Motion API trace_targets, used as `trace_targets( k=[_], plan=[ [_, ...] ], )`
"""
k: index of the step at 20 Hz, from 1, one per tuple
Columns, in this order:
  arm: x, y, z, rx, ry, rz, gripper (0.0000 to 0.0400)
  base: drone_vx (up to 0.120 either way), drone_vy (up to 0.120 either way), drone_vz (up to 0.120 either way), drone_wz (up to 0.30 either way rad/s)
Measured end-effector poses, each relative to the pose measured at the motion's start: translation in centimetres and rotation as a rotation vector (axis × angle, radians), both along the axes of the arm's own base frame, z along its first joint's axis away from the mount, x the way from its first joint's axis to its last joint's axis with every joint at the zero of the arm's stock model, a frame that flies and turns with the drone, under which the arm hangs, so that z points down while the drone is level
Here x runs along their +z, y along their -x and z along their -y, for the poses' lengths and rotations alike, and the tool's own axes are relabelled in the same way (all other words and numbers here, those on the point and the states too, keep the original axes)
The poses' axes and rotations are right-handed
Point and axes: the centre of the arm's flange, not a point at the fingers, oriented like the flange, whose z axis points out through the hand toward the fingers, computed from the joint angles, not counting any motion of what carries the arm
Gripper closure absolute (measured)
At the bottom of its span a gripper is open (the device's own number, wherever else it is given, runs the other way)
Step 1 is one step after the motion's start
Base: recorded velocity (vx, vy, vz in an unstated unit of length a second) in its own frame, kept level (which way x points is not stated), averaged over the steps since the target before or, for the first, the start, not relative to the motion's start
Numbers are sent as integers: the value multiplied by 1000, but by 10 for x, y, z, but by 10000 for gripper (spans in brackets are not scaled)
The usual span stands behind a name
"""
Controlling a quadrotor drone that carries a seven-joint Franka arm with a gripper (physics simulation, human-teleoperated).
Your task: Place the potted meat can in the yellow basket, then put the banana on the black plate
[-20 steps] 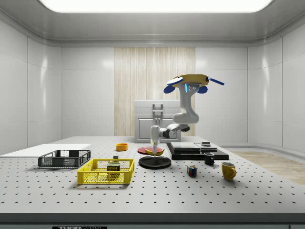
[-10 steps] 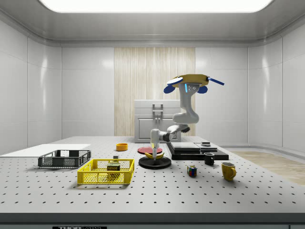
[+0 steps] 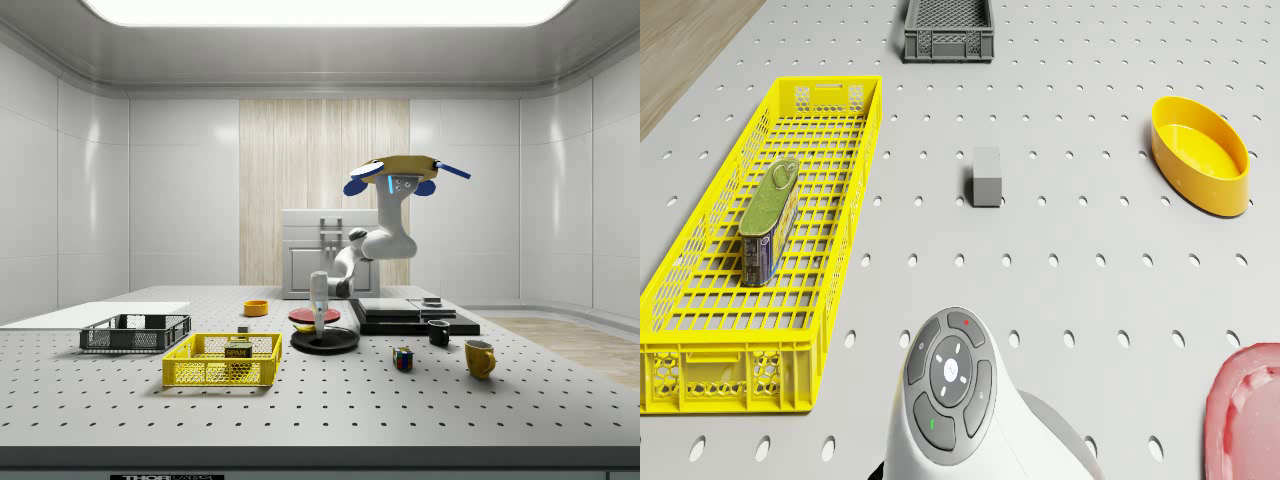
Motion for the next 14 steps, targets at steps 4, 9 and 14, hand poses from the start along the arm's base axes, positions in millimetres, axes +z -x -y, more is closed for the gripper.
trace_targets(
  k=[4, 9, 14],
  plan=[
    [-15, 16, -6, 24, 36, 2, 42, 0, 0, 0, 0],
    [-40, 26, -9, 38, 57, 3, 12, 0, 0, 0, 0],
    [-59, 31, -11, 43, 65, 4, 3, 0, 0, 0, 0]
  ],
)
